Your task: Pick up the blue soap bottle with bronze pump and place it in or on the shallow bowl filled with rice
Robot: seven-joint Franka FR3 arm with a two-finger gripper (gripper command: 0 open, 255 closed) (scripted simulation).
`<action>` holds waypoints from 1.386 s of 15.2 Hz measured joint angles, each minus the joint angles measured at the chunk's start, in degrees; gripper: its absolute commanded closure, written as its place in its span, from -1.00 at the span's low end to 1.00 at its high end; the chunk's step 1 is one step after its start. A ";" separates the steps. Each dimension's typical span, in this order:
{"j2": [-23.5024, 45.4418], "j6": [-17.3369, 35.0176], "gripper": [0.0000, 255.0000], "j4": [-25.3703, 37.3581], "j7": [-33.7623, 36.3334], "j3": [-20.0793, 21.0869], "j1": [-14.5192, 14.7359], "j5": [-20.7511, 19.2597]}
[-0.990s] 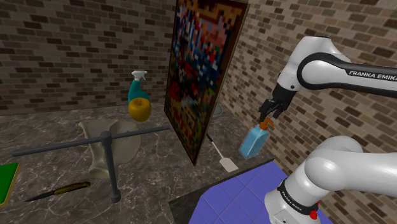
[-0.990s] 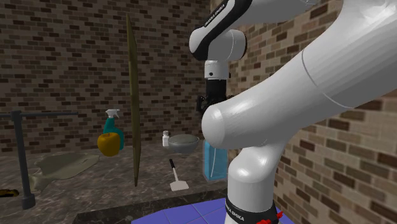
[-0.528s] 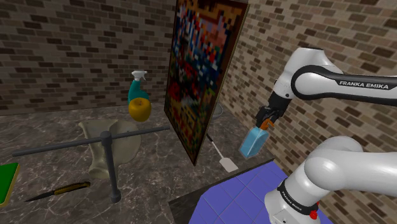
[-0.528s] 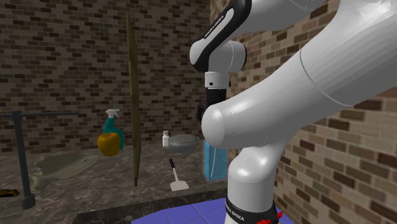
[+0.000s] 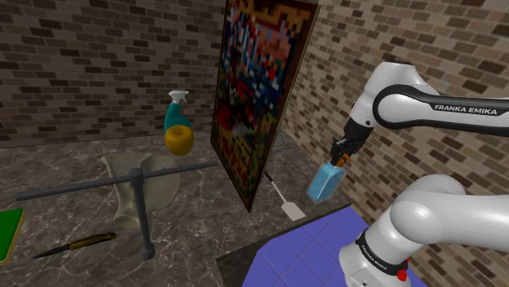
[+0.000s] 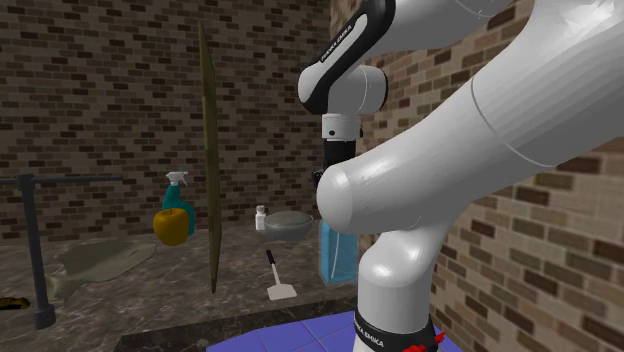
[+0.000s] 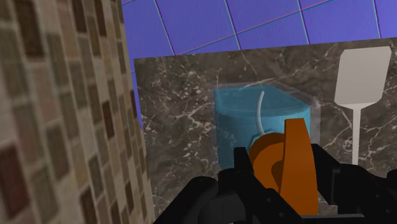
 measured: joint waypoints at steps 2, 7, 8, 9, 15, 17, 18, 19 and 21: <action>0.00 0.00 1.00 0.00 0.00 0.00 0.00 0.00; 0.00 -0.01 1.00 0.00 0.01 0.01 0.00 0.00; 0.00 0.00 1.00 -0.01 0.00 0.00 0.00 0.00; -0.06 -0.39 1.00 0.32 -0.05 0.00 0.00 0.02; -0.84 -5.13 1.00 4.29 -0.04 0.63 0.38 0.71; -1.24 -6.78 1.00 5.55 -0.14 0.75 0.41 0.84; -1.35 -7.57 1.00 6.22 -0.10 0.90 0.50 0.99; -1.50 -8.60 1.00 7.11 0.01 1.14 0.63 1.22; -1.07 -9.69 1.00 8.63 -0.02 1.25 0.75 1.37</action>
